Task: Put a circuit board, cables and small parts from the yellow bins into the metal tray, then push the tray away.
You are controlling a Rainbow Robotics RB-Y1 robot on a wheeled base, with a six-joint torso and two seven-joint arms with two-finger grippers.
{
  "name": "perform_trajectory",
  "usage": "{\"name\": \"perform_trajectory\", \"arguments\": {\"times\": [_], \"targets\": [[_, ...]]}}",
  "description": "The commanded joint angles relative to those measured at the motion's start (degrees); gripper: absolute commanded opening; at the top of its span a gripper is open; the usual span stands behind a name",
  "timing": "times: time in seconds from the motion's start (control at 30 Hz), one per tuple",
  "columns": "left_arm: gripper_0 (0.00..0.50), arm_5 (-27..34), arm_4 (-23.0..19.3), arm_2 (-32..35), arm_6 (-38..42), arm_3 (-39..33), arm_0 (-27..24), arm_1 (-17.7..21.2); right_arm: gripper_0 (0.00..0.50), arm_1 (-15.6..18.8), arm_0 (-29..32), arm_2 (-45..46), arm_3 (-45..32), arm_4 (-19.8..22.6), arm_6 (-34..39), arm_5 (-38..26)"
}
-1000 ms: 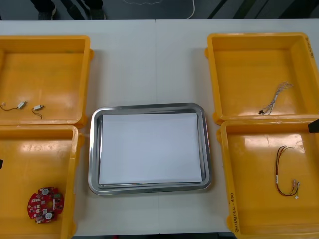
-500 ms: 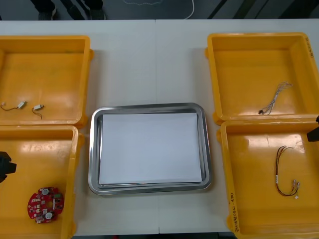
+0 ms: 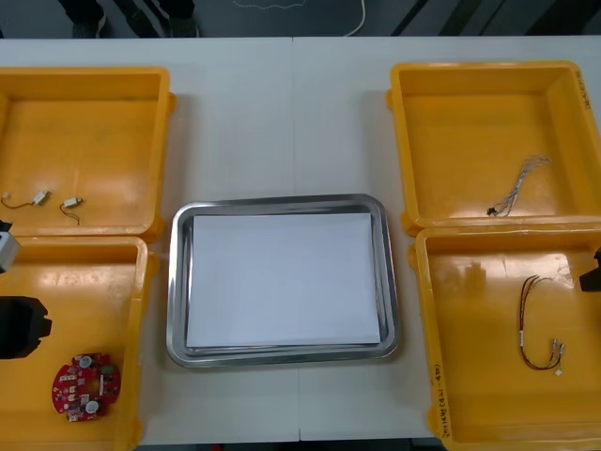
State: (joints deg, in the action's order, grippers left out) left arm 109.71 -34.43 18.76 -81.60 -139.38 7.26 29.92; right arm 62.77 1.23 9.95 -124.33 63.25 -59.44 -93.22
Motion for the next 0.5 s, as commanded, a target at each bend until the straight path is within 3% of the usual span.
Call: {"name": "perform_trajectory", "arguments": {"times": [0.03,0.13,0.5], "targets": [[0.5,0.29,2.88,-1.19,-1.99,-1.95,1.61,-3.91,0.5,0.51,4.48,-0.54,-1.18,-1.99,1.08,2.61],[0.5,-0.03,4.38,-1.54,-2.16,-1.95,2.14,-5.58,0.5,-0.8,4.92,-0.72,-1.18,-2.86,1.34,2.61],[0.5,-3.37,11.14,-7.87,-1.63,-1.86,4.51,-5.67,0.5,-6.16,5.01,-2.65,-1.09,-7.08,2.31,2.78]]}}
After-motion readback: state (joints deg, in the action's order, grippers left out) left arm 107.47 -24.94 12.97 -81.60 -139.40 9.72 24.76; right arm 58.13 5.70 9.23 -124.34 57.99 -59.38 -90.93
